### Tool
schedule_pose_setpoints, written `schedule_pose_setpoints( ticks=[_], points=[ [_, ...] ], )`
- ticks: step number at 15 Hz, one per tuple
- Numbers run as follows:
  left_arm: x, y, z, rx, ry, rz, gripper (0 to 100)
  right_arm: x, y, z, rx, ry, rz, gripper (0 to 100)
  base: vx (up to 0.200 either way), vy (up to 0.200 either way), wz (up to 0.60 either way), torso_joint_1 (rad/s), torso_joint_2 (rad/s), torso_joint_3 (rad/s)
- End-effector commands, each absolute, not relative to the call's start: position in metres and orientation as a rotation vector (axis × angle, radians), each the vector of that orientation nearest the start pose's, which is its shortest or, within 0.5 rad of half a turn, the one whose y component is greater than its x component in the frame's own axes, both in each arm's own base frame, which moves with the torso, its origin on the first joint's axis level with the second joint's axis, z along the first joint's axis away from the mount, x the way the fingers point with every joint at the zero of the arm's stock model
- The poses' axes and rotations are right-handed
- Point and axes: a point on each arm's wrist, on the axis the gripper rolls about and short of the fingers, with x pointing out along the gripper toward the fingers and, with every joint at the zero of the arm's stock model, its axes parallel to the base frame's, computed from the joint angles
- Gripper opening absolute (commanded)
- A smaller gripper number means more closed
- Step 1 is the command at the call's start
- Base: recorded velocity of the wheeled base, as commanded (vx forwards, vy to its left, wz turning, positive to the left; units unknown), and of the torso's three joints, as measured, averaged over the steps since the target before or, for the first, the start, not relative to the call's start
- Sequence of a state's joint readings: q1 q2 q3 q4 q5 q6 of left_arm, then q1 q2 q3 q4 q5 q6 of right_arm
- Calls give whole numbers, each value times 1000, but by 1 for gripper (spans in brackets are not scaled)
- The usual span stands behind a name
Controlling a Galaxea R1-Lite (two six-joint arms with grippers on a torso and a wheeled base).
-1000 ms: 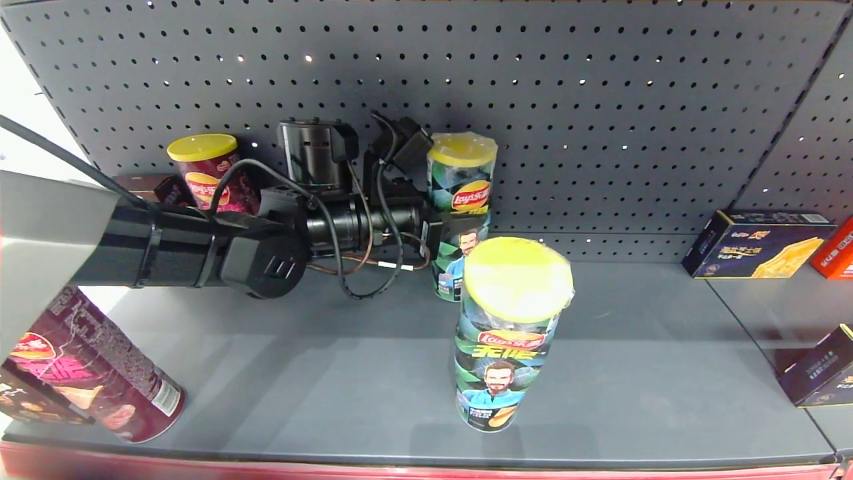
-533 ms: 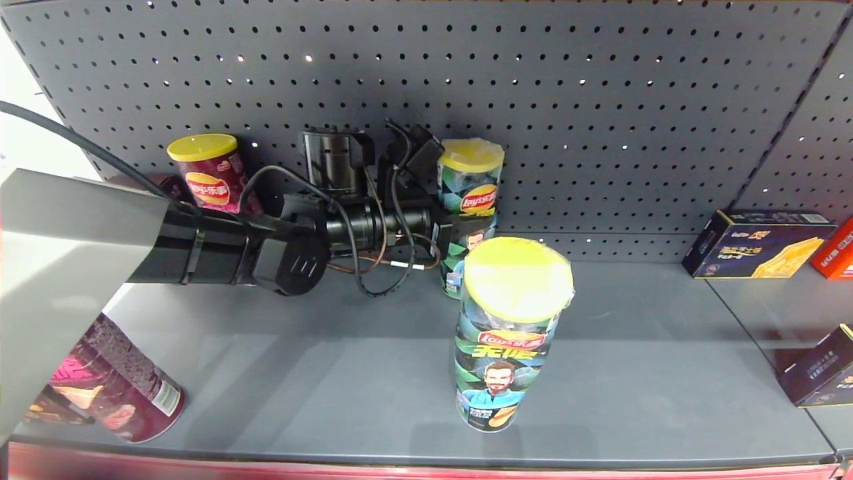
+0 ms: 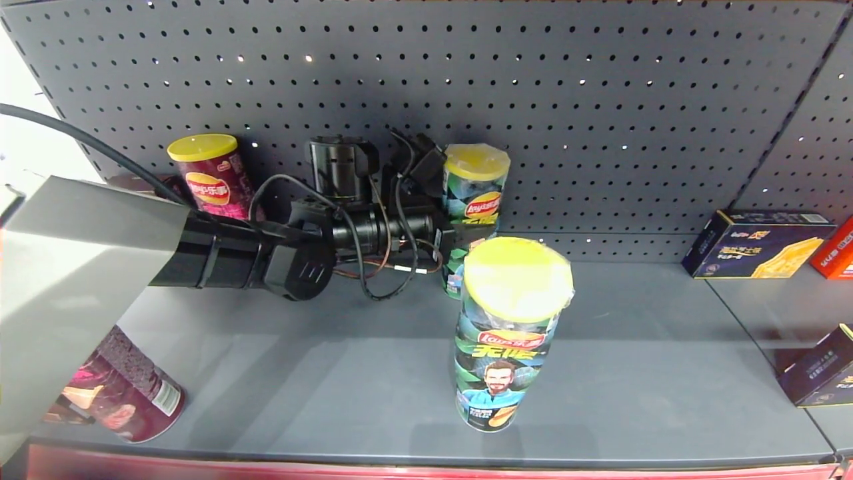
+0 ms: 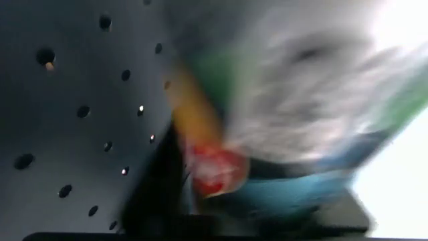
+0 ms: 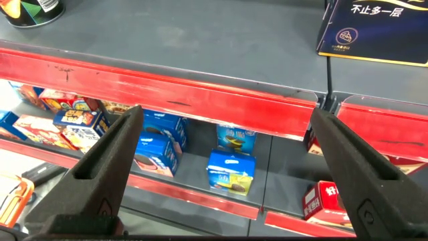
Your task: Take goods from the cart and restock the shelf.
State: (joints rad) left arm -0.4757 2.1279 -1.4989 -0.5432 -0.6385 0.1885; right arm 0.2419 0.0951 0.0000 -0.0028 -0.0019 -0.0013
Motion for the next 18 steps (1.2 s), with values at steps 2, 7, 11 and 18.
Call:
schedule_pose_setpoints(
  ticks=[2, 7, 11, 18],
  points=[
    [385, -215, 208, 163, -48, -1117, 100, -15, -4, 78, -13, 93, 241, 100, 0, 0, 0, 0, 0, 0],
    [353, -191, 228, 172, -61, -1093, 100, -15, -4, 78, -13, 93, 241, 100, 0, 0, 0, 0, 0, 0],
    [332, -172, 222, 241, -37, -1026, 100, -15, -4, 78, -13, 93, 241, 100, 0, 0, 0, 0, 0, 0],
    [324, -169, 213, 278, 11, -897, 100, -15, -4, 78, -13, 93, 241, 100, 0, 0, 0, 0, 0, 0]
  ],
)
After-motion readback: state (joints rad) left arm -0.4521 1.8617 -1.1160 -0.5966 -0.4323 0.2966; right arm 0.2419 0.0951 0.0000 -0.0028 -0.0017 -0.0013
